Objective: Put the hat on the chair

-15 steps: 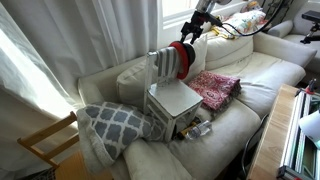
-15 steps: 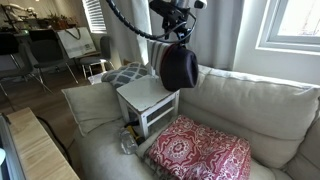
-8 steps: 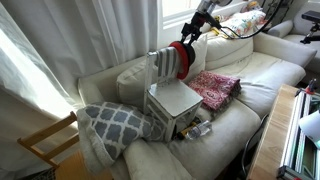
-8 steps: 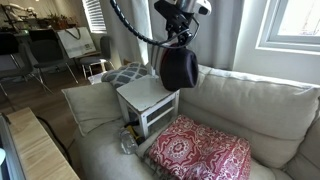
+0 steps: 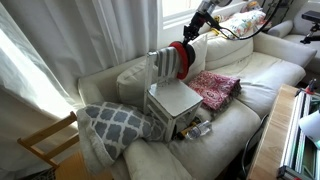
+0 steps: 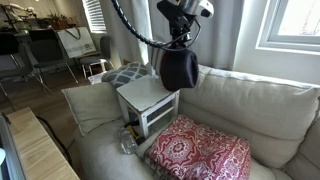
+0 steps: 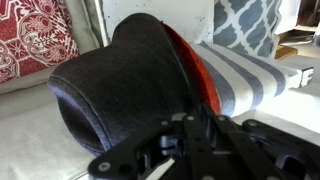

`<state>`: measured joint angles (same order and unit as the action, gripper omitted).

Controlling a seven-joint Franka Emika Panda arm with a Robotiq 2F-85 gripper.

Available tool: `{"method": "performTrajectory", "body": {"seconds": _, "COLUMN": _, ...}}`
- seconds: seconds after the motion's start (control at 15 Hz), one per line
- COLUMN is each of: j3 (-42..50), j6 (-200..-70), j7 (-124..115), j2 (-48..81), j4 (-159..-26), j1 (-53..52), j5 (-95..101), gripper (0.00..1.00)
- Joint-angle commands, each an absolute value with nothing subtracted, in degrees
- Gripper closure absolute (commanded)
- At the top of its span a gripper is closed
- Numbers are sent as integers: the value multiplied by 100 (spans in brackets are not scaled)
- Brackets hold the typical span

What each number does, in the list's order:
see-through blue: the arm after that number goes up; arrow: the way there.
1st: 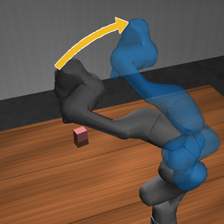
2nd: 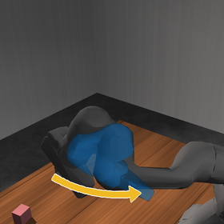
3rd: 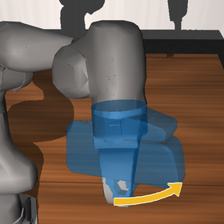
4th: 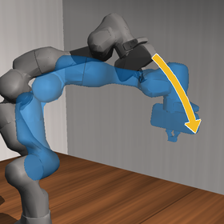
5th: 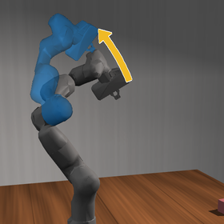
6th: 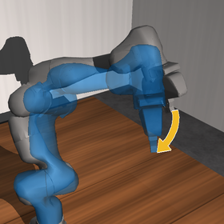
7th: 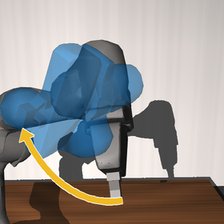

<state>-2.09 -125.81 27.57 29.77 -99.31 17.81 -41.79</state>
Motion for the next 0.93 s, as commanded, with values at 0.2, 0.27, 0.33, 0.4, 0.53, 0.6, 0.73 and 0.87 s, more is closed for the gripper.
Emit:
{"method": "performTrajectory", "body": {"seconds": 0.2, "j3": -224, "j6": -12406, "j7": 2906, "j2": 3167, "j4": -9754, "j1": 1845, "j5": -4369, "gripper": 98}}
{"method": "performTrajectory", "body": {"seconds": 0.27, "j3": -224, "j6": -12406, "j7": 2906, "j2": 3171, "j4": -9746, "j1": 1848, "j5": -4381, "gripper": 99}}
{"method": "performTrajectory", "body": {"seconds": 0.33, "j3": -222, "j6": -12390, "j7": 2907, "j2": 3169, "j4": -9732, "j1": 1854, "j5": -4383, "gripper": 100}}
{"method": "performTrajectory", "body": {"seconds": 0.4, "j3": -224, "j6": -12377, "j7": 2912, "j2": 3162, "j4": -9722, "j1": 1866, "j5": -4400, "gripper": 100}}
{"method": "performTrajectory", "body": {"seconds": 0.53, "j3": -221, "j6": -12358, "j7": 2909, "j2": 3150, "j4": -9704, "j1": 1880, "j5": -4424, "gripper": 99}}
{"method": "performTrajectory", "body": {"seconds": 0.6, "j3": -218, "j6": -12372, "j7": 2914, "j2": 3142, "j4": -9703, "j1": 1881, "j5": -4441, "gripper": 99}}
{"method": "performTrajectory", "body": {"seconds": 0.73, "j3": -197, "j6": -12398, "j7": 2899, "j2": 3130, "j4": -9673, "j1": 1882, "j5": -4460, "gripper": 99}}
{"method": "performTrajectory", "body": {"seconds": 0.87, "j3": -141, "j6": -12442, "j7": 2866, "j2": 3109, "j4": -9638, "j1": 1880, "j5": -4414, "gripper": 99}}
